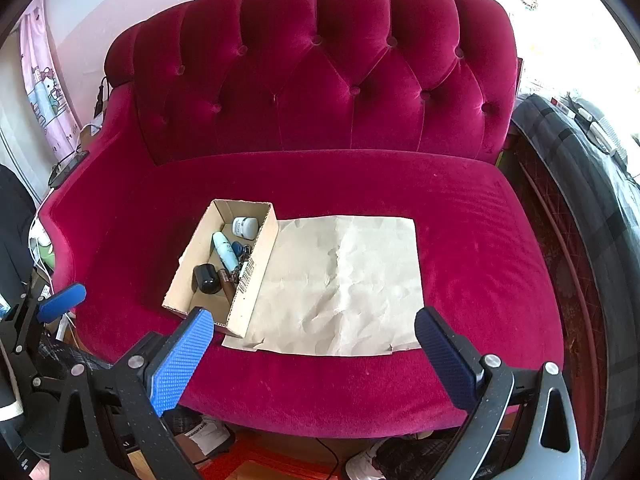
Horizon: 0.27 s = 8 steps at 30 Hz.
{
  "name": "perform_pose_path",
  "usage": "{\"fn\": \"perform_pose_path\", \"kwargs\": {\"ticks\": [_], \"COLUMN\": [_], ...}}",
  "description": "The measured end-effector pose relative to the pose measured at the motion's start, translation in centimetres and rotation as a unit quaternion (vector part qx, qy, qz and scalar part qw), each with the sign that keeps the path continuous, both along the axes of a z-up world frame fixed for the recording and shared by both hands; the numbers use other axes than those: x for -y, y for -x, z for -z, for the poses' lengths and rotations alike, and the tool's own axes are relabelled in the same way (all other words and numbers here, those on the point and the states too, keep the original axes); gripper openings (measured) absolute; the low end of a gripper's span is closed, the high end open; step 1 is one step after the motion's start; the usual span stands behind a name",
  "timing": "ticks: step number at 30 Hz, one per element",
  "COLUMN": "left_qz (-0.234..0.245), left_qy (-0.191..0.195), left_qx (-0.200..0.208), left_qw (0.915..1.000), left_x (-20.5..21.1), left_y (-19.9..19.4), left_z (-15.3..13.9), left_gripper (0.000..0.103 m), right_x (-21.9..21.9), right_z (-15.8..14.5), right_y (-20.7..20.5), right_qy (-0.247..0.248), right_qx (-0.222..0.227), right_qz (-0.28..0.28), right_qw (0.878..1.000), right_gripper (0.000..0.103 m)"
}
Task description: Organize rigid objects
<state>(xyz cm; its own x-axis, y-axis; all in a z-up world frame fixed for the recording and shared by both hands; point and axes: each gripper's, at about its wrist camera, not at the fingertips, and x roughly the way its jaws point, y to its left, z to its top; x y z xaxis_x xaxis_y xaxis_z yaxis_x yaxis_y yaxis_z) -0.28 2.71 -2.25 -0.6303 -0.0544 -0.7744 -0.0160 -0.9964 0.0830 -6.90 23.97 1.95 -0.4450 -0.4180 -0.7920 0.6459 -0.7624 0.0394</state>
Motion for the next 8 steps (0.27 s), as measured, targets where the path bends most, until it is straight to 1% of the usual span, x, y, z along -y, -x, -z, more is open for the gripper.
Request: {"fn": "perform_pose_path", "kwargs": {"ticks": [8], "left_qz": [0.0], "left_qy": [-0.003], "left_qx": [0.0], "left_qw": [1.0], "left_x": [0.1], "left_y": [0.23], "left_z": [0.01], "left_gripper": [0.103], "right_x": [0.27], "right_z": [-0.1], "right_y": [0.38], "right_qy": [-0.002], "right_qx": [-0.001], "right_qz": [-0.005], "right_qw": [1.0], "right_gripper": [0.103]}}
